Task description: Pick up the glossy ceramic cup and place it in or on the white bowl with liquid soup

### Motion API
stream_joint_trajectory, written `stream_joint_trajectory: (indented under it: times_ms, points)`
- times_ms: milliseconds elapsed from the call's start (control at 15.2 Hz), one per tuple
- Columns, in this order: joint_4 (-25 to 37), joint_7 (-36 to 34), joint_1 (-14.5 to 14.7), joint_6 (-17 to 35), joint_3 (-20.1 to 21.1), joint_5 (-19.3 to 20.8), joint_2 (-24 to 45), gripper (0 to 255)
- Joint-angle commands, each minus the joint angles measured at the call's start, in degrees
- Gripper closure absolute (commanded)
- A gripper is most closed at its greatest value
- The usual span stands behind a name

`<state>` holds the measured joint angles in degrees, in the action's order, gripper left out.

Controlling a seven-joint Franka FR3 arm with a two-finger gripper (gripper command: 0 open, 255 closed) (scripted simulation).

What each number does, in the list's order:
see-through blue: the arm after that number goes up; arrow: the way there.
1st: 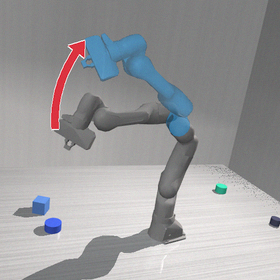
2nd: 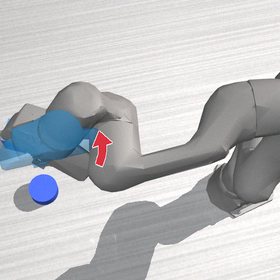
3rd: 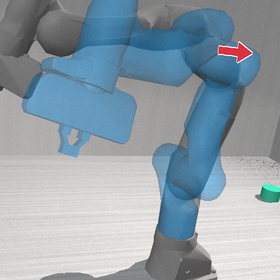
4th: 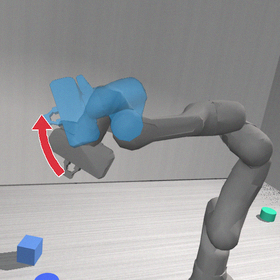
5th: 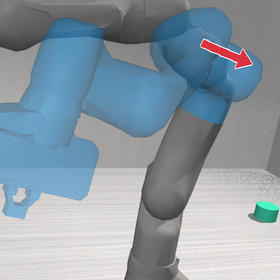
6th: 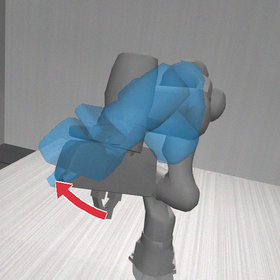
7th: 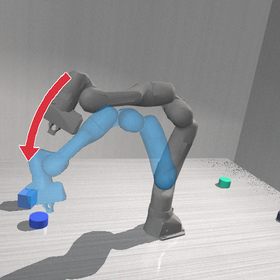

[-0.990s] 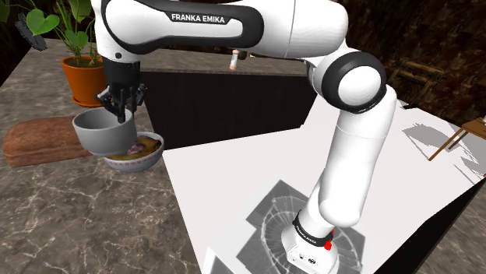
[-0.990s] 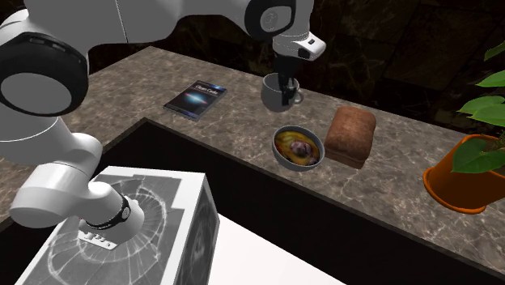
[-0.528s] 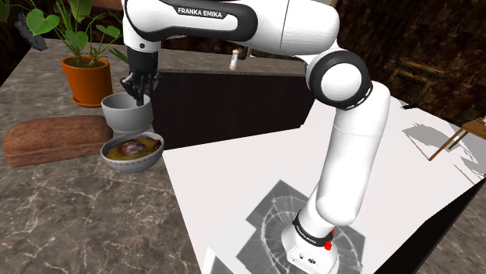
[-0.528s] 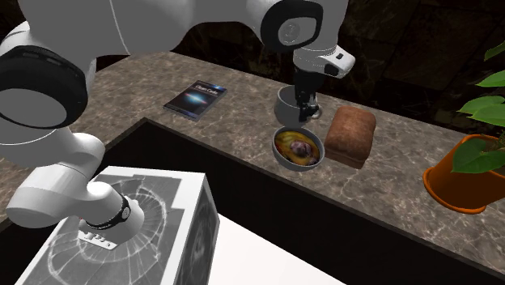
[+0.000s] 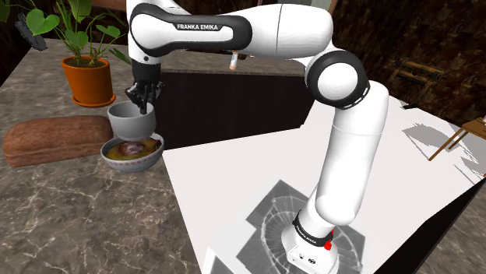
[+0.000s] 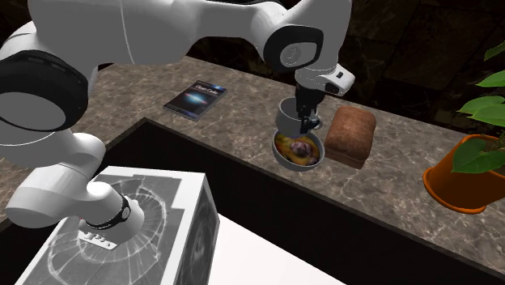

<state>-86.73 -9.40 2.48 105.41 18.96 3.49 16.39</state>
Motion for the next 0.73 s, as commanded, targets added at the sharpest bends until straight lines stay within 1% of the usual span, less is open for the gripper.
stream_joint_trajectory:
  times_ms: [0, 660]
  points:
    - [-1.58, 0.08, -0.12, 1.58, -0.05, -0.02, -0.08, 255]
    - [-7.57, -0.05, -0.24, 8.41, -0.25, 0.35, 0.81, 255]
